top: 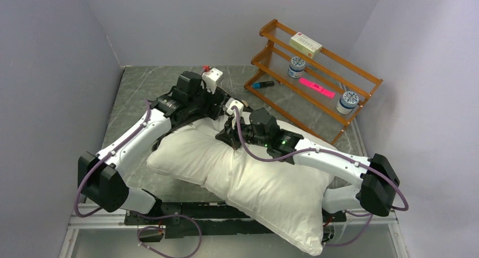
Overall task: Remove the pillowcase from the pillow
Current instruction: Remove the pillow from the pillowcase, then place the pillow at the center of the board.
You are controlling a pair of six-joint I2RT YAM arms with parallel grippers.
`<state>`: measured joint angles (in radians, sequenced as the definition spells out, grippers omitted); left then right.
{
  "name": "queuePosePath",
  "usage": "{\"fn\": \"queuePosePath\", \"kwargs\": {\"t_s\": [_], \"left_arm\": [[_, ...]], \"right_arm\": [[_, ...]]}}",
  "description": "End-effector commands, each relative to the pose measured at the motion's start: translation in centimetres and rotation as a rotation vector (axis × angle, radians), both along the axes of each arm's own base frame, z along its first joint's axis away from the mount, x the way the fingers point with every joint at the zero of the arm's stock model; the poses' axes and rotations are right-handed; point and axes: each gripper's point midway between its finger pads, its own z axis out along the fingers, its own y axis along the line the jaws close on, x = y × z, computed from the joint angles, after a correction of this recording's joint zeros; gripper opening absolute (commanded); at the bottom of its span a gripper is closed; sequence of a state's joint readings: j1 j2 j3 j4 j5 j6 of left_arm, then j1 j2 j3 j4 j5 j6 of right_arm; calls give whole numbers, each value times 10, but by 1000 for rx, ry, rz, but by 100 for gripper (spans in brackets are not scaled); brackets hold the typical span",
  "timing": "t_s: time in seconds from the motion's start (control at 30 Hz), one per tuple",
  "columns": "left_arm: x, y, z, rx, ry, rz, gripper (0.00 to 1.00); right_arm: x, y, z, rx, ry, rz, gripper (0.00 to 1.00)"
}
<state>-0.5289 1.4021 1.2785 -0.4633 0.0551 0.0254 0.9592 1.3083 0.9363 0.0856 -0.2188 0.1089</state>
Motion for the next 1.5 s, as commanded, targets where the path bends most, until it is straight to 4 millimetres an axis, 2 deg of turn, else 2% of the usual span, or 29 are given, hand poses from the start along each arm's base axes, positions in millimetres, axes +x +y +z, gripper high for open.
{"fn": "queuePosePath", "kwargs": {"t_s": [0.0,0.07,0.23,0.37,0.4,0.47,0.67,0.8,0.93,1.03,1.23,1.37,1.47], "left_arm": [[16,14,-5,86,-40,74,93],[24,21,-9,112,-42,131,86],[46,43,-10,190,-56,286,58],[64,55,-16,171,-21,375,19],[68,58,-16,159,-19,392,13],[76,64,-15,129,-15,420,6],[97,103,0,52,-16,535,5],[104,148,12,-12,-17,646,5],[98,193,23,-60,-25,755,5],[87,224,32,-87,-38,827,5],[45,281,71,-113,-127,978,5],[11,309,117,-100,-218,1089,5],[-13,320,158,-95,-315,1149,5]], "right_arm": [[-43,-8,-19,-54,109,123,0],[-44,-10,-21,-62,112,120,0],[-52,-20,-25,-56,130,117,0],[-58,-30,-23,-52,123,119,0],[-60,-32,-22,-50,120,120,0],[-61,-38,-20,-48,111,112,0],[-60,-51,-15,-46,73,75,0],[-49,-62,1,-12,26,-17,0],[-38,-75,23,46,-30,-113,0],[-27,-84,38,64,-72,-184,0],[-1,-98,82,96,-168,-329,0],[19,-102,108,116,-212,-418,0],[31,-101,126,147,-234,-458,0]]}}
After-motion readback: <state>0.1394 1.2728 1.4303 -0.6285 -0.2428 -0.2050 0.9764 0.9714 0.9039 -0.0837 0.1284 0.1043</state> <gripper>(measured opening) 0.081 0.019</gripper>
